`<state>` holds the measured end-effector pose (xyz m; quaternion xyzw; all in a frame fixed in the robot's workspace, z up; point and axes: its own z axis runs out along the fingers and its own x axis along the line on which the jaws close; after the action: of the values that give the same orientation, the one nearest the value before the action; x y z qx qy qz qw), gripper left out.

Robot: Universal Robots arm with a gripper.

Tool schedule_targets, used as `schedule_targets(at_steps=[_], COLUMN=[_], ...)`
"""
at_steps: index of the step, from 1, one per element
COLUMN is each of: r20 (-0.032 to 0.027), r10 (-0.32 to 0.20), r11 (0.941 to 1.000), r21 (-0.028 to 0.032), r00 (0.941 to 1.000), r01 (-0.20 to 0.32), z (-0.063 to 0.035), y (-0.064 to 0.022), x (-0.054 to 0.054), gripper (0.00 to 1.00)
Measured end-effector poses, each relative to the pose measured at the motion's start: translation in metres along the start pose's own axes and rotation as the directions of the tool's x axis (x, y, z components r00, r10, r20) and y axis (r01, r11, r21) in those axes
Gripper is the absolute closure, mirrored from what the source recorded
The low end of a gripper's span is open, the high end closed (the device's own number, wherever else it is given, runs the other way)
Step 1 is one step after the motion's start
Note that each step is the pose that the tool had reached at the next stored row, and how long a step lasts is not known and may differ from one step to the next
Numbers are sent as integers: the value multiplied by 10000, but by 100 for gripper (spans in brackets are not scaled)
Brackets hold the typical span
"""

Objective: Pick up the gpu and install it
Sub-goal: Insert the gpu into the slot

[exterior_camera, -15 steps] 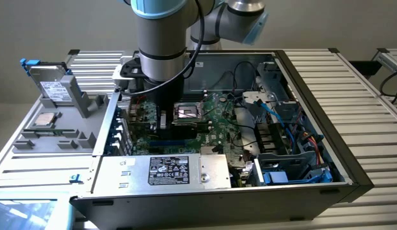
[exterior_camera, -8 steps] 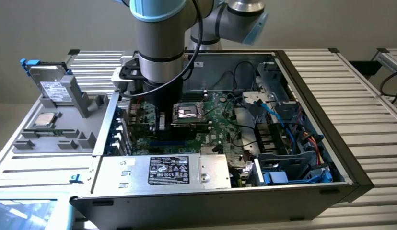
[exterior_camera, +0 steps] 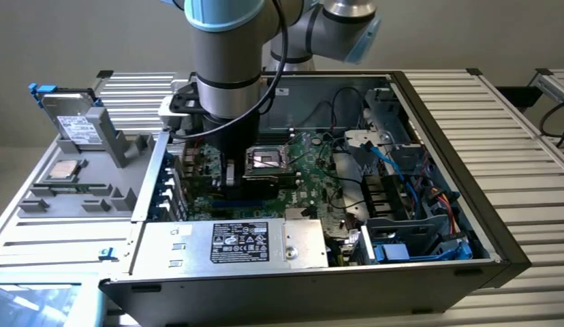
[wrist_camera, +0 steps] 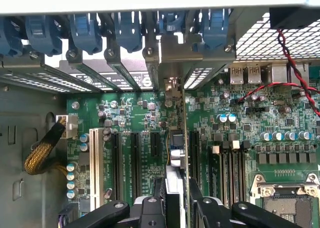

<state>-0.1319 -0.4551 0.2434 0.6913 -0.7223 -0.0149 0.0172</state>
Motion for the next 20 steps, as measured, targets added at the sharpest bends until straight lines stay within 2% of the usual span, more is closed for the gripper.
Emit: schedule_targets(at_steps=[3,7,11,16,18,20], r20=[-35,-39,-88,-110,-163,-170], r10=[2,2,5,5,10,9], r11=[10000,10000,10000,10000,10000,10000], r21=[0,0,6,7,11,11], r00=[10000,10000,10000,9999,9999,9999], r01=[-2,-2,-5,-5,-9,-8], z=[12,12,14,14,17,17], y=[3,3,5,9,12,12], x=[0,0,-21,-21,-24,-23], gripper=[71,71,71,71,71,71])
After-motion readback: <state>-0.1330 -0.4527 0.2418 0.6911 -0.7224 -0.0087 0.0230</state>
